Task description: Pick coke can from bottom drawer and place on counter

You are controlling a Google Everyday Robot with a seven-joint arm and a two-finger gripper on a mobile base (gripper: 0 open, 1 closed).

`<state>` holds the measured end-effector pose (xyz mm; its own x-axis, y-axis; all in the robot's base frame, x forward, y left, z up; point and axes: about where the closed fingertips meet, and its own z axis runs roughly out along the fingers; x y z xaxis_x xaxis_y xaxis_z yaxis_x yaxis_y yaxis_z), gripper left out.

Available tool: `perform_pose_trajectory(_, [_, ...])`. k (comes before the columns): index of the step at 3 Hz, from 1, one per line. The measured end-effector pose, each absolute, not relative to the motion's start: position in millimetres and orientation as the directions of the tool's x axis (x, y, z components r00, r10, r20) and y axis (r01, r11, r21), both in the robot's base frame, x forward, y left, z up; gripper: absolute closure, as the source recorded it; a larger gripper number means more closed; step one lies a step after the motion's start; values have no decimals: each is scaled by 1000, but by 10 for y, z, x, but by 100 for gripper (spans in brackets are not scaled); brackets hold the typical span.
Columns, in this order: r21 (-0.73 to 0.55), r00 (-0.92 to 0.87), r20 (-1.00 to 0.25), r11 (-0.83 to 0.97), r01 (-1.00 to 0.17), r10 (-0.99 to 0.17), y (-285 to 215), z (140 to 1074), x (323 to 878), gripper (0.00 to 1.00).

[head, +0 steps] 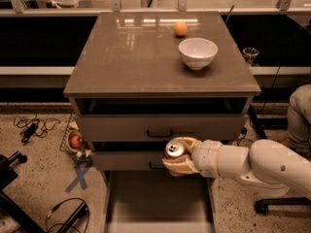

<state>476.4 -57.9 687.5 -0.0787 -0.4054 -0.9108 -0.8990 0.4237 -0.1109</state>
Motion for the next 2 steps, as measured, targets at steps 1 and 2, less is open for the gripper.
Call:
perform_pose_trajectory(1, [-78, -92, -937, 458, -886, -338, -499, 7677, 5011, 100])
perform_pose_trajectory(2, [-70, -100, -947, 499, -864, -305, -405, 8533, 5343, 100])
